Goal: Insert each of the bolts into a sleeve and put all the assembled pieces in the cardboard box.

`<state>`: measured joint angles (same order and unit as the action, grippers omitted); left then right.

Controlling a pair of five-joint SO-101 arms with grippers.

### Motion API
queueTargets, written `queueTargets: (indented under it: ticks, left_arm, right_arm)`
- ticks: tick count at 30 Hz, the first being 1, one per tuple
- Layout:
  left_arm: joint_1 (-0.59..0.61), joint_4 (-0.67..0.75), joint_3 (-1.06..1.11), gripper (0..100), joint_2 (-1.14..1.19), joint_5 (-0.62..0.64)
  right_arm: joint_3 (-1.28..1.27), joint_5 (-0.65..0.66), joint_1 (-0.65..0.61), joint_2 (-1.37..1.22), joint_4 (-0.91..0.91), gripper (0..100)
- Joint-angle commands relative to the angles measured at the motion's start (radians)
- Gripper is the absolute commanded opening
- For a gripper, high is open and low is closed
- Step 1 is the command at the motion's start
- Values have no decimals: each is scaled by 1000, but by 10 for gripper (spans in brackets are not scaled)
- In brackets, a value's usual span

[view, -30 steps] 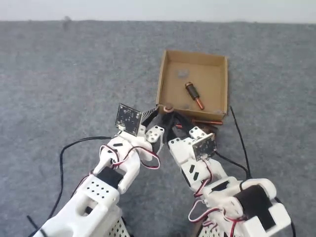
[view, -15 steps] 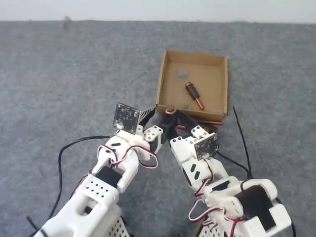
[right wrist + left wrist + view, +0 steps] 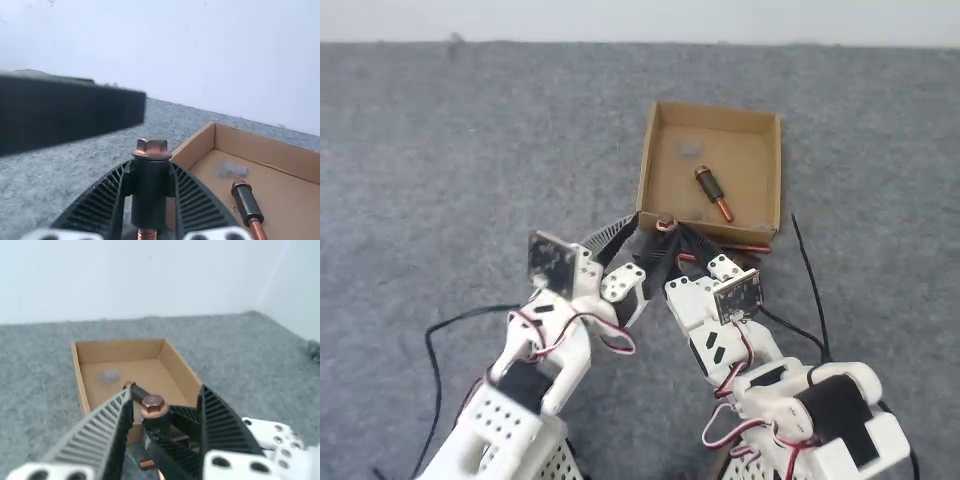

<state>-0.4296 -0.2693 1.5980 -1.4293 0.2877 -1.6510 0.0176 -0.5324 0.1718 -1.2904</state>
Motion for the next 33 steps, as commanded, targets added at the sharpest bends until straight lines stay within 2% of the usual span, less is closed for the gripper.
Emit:
queueTargets:
  ticks: [1,5,11,13,16,18,19,23,27,30,33]
  left_arm:
    - [26,-193,-12,196,-230,11]
    - [120,-325,-1,195,-404,12]
    - [259,-333,10,193,-373,14]
    - [301,-333,36,162,-374,14]
    - [354,-334,90,65,-371,11]
    - [400,-381,88,4,-373,11]
    - [417,-407,88,11,-374,11]
    - [446,-522,88,11,-373,9]
    - [428,-727,88,11,-371,-46]
    - [451,-753,87,11,-393,-95]
    - [488,-755,87,11,-394,-94]
  right_arm:
    - [-18,-9,13,39,-28,6]
    - [-18,-8,15,39,-28,6]
    - [-18,-3,18,39,-28,6]
    - [-18,-3,39,39,-27,6]
    - [-18,-3,68,41,-27,6]
    - [-18,-2,74,44,-27,6]
    - [-18,-2,74,45,-27,6]
    - [-17,-2,113,48,-27,6]
    - [17,-2,185,48,-27,6]
    - [58,-2,232,48,-25,6]
    - [109,-2,248,48,31,6]
